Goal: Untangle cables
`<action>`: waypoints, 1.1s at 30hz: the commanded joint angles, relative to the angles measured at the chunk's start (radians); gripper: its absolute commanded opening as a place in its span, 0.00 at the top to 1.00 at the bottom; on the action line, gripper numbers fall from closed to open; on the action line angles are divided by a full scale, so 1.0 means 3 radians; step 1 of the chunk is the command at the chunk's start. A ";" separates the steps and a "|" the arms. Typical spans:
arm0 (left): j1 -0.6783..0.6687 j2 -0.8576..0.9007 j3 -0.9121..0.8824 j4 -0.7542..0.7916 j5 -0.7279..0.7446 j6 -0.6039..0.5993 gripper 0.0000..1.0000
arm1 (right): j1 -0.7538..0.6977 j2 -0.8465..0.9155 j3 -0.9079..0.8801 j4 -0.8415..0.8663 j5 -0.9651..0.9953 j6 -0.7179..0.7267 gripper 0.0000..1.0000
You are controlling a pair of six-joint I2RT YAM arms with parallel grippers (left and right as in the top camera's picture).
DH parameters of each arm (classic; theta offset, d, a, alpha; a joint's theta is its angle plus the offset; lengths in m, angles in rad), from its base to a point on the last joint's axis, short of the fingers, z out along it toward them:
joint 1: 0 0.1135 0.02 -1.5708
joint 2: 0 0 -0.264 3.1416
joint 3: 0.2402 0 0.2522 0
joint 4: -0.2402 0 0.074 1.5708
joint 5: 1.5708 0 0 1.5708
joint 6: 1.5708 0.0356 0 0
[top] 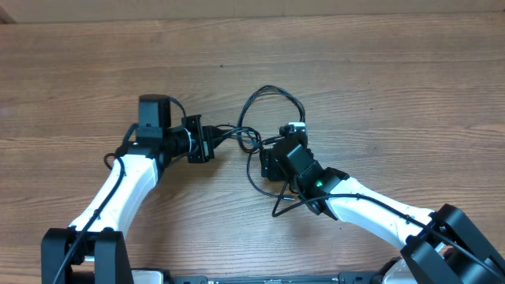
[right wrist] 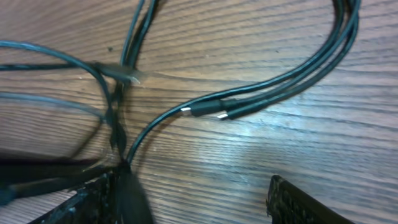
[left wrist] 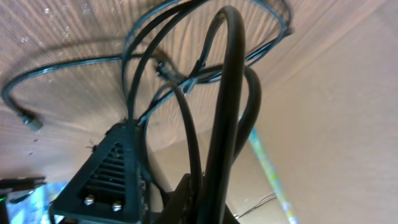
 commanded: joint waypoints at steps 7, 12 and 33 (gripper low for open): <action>0.0300 0.0010 -0.0001 0.0009 -0.0261 0.0071 0.96 | -0.0019 -0.0014 0.0029 0.0013 0.0093 -0.0046 0.25; 0.0298 0.0010 -0.0001 0.0010 -0.0261 0.0642 0.95 | -0.0019 -0.0014 0.0029 0.0019 0.0092 -0.0046 0.25; 0.0370 0.0010 -0.0001 0.2054 0.0420 0.2110 0.96 | -0.0019 -0.0014 0.0029 0.0025 0.0090 -0.0047 0.25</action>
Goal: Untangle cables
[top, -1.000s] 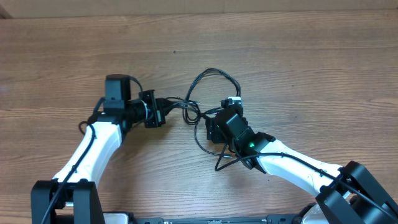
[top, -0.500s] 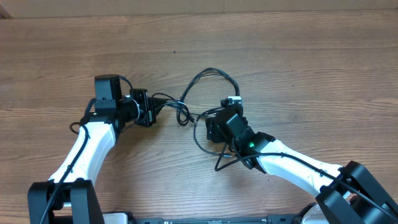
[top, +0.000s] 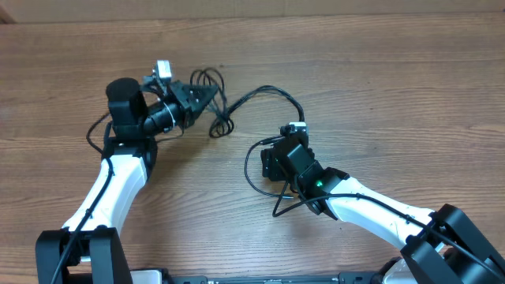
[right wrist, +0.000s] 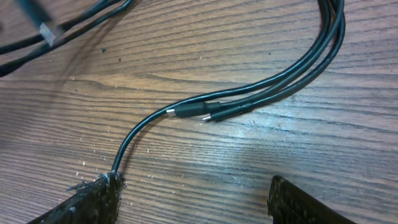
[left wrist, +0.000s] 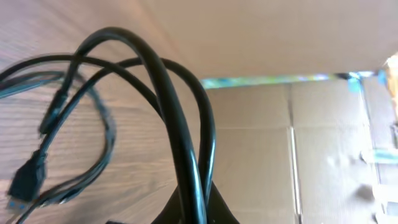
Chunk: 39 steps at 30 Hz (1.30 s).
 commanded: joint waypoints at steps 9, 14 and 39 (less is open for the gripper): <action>0.0432 0.0004 0.0013 -0.1061 -0.1204 -0.0876 0.96 | -0.0015 -0.0014 0.0029 0.0019 0.0056 -0.0024 0.25; 0.0595 0.0005 0.0013 -0.2098 -0.1994 -0.1097 0.96 | -0.0015 -0.0014 0.0029 0.0022 0.0056 -0.0024 0.25; 0.0731 0.0004 0.0014 -0.3648 -0.3319 -0.0388 0.01 | -0.0015 -0.0014 0.0029 0.0036 0.0056 -0.0024 0.21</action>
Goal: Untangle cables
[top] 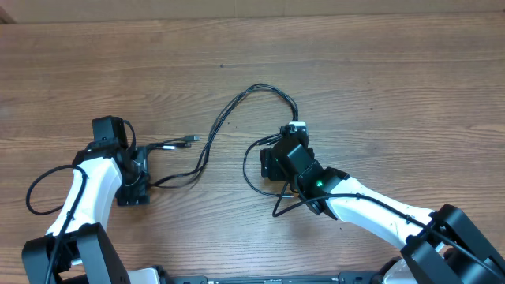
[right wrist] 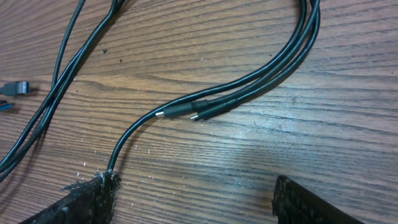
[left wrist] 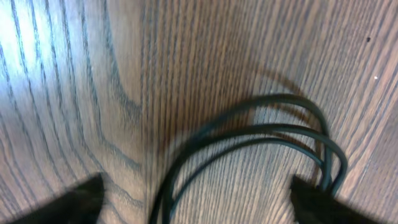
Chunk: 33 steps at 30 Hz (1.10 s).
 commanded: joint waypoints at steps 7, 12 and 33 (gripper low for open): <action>0.0034 -0.0102 0.0272 -0.0619 -0.0209 0.0717 0.00 | -0.0015 -0.0014 0.0029 0.0024 0.0055 -0.0013 0.20; 0.0034 -0.0296 0.0702 -0.1174 -0.0329 0.0947 0.00 | -0.0015 -0.0014 0.0029 0.0041 0.0055 -0.0011 0.20; 0.0033 -0.0594 0.1300 -0.1221 0.0207 0.3302 0.00 | -0.0015 -0.0014 0.0029 0.0085 -0.0048 0.0000 0.03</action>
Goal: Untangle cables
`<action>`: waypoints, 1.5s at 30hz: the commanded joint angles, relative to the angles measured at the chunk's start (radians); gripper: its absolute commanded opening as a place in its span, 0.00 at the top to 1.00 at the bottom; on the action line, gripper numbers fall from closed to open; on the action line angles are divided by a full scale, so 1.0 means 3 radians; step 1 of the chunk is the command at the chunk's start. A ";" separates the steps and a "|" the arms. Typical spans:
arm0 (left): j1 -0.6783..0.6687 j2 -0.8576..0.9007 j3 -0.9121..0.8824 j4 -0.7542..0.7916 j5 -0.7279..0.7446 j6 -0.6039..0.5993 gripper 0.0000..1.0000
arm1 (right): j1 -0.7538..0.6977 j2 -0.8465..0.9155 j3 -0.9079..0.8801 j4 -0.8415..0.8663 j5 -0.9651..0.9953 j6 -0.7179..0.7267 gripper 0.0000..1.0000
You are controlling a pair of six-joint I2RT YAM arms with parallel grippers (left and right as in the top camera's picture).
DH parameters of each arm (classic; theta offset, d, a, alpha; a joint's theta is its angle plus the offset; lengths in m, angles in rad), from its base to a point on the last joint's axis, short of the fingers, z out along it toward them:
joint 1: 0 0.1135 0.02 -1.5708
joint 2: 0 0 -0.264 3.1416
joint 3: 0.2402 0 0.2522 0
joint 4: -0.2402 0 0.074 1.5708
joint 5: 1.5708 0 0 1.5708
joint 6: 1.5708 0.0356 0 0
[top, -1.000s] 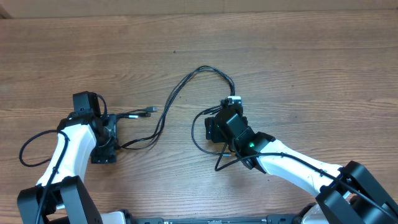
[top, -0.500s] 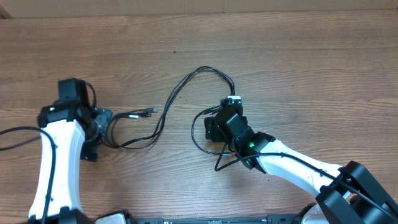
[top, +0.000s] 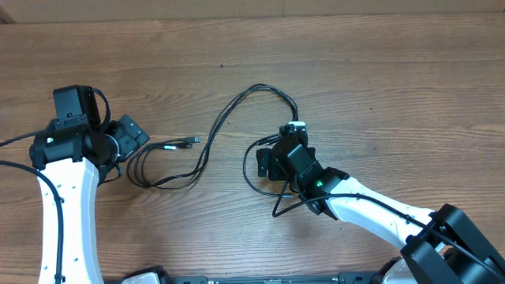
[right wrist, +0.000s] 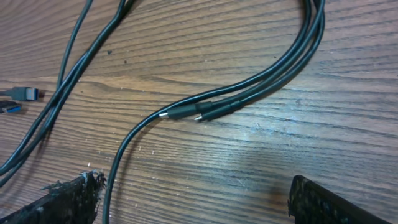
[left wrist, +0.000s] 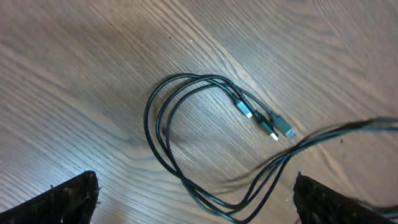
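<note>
Black cables (top: 213,130) lie stretched over the wooden table, from a loop (top: 148,172) at the left, up over an arc (top: 267,88), to my right gripper (top: 264,162). In the left wrist view the loop (left wrist: 163,127) and three plug ends (left wrist: 266,123) lie below my left gripper (left wrist: 196,205), which is open, empty and raised above them. My right gripper (right wrist: 199,202) is open low over the table. One cable (right wrist: 115,177) runs just inside its left finger. Two small plug ends (right wrist: 189,113) lie ahead of it.
The wooden table (top: 379,71) extends to a cardboard edge at the back. A USB plug (right wrist: 25,93) lies left of the right gripper. The arms' own black wiring hangs beside the left arm (top: 59,197) and under the right arm (top: 371,209).
My left gripper was low over the loop at the left front; now it is higher and farther back-left, with the loop lying free beneath it. My right gripper's fingers stand slightly wider apart.
My left gripper held cables in the tangle at the centre, next to the right gripper. Then it held them lifted at the far left. Then it stood open low at the left front with the cables laid out. Now it is raised and the cables lie spread.
</note>
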 commanded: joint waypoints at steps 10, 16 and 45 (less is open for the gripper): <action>0.0033 -0.0025 0.0053 0.0118 0.0670 0.1771 0.04 | -0.0015 -0.0014 0.0029 0.0056 -0.0102 0.0168 0.00; 0.0033 -0.0025 0.0053 0.0174 0.0581 0.2424 0.00 | -0.0017 -0.0014 0.0029 0.0039 -0.0108 0.0301 0.00; 0.0033 -0.0025 0.0053 0.0182 0.0540 0.2422 0.00 | -0.0430 -0.0014 0.0188 0.1194 -0.2707 0.1419 0.00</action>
